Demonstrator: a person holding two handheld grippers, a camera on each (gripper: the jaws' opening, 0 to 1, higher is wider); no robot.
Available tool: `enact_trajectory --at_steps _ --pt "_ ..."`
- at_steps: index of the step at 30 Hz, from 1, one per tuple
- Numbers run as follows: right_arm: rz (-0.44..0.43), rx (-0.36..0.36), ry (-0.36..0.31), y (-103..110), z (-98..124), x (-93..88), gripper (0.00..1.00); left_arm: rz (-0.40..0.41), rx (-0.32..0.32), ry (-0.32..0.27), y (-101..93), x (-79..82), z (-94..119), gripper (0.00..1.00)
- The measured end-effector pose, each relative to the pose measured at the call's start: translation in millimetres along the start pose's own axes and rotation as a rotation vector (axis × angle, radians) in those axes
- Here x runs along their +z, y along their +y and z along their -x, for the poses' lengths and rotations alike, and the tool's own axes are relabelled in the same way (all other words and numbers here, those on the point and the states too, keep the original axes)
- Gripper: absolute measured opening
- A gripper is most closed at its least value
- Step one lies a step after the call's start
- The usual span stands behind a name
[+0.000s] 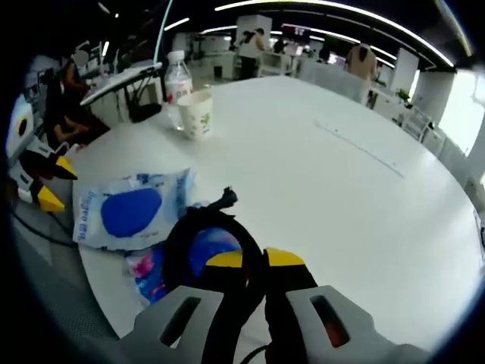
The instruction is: Arrange the tabletop items into an orderly group along one side of the table until the central work area is clear of visible clutter.
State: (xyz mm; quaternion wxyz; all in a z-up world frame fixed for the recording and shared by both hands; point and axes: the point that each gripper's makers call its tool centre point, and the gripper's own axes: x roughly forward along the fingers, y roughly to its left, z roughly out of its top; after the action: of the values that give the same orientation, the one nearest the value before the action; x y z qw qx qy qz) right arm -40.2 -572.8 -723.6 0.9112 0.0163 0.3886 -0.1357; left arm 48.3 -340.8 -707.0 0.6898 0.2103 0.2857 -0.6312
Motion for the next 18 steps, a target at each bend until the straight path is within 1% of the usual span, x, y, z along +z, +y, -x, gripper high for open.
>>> enact_trajectory --at_steps 3,6,9,18 --pt "-0.008 0.005 -0.012 1.3 4.0 1.5 0.05 -0.001 0.0 -0.001 0.1 0.2 -0.1 0.32" --pt "0.002 0.005 -0.017 3.8 9.6 2.7 0.05 -0.002 0.001 -0.001 0.1 0.1 -0.2 0.32" --pt "-0.005 0.013 -0.04 6.1 15.7 5.2 0.05 -0.004 0.001 0.001 -0.2 -0.1 -0.5 0.32" --pt "-0.019 -0.002 -0.066 6.1 29.8 6.9 0.05 -0.009 -0.003 0.005 -1.3 -0.9 -1.1 0.32"
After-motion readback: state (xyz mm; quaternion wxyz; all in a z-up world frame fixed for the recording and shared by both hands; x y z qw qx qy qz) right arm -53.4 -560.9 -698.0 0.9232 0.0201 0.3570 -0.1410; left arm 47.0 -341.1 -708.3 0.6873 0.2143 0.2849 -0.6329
